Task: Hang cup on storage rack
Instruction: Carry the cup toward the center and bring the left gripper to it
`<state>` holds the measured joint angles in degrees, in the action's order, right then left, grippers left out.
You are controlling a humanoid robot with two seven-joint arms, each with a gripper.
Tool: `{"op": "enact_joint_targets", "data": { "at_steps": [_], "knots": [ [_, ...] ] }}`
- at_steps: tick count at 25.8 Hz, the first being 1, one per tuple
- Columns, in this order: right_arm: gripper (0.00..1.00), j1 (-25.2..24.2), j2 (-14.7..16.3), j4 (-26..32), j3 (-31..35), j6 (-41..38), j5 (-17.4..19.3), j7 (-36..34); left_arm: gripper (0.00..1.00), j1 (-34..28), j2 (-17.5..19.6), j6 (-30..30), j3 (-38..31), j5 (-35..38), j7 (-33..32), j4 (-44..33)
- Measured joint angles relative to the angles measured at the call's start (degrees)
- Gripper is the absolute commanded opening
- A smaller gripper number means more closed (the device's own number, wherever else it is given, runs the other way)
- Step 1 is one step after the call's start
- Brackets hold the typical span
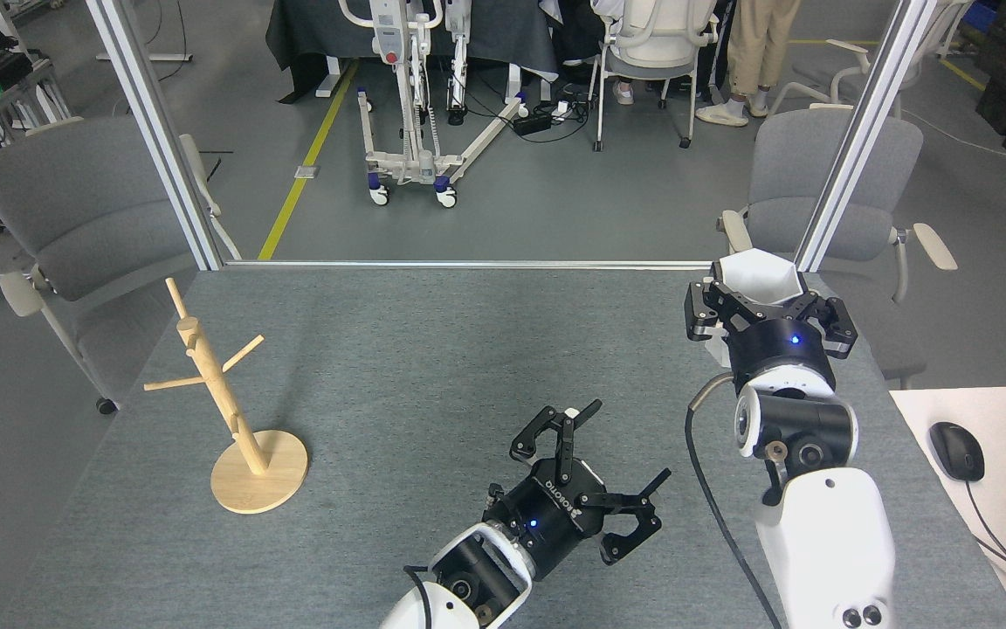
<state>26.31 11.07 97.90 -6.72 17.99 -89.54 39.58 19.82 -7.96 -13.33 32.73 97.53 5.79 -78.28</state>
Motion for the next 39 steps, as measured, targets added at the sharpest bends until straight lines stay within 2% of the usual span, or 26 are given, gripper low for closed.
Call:
{"op": "enact_joint_targets", "data": {
  "at_steps": [6,15,26,39],
  "knots": [
    [0.0,0.7,0.4,1.2,-0.8,0.0,-0.1,3.5,0.99,5.7,-0.3,0.3,1.8,-0.4,-0.4,2.4],
    [0.0,0.7,-0.3,0.7,-5.5,-0.2,-0.3,4.1,0.99,12.6,-0.5,-0.3,4.8,-2.4,-2.8,8.6],
    [0.0,-0.6,-3.5,-0.1,-10.0,-0.4,-2.4,4.2,0.99,16.7,-0.2,-5.1,2.6,-11.0,-3.4,17.5],
    [0.0,-2.2,-5.0,-1.4,-12.5,-0.3,-4.2,4.3,0.99,18.1,-0.2,-9.5,-1.5,-12.2,-5.9,19.4]
  ]
}}
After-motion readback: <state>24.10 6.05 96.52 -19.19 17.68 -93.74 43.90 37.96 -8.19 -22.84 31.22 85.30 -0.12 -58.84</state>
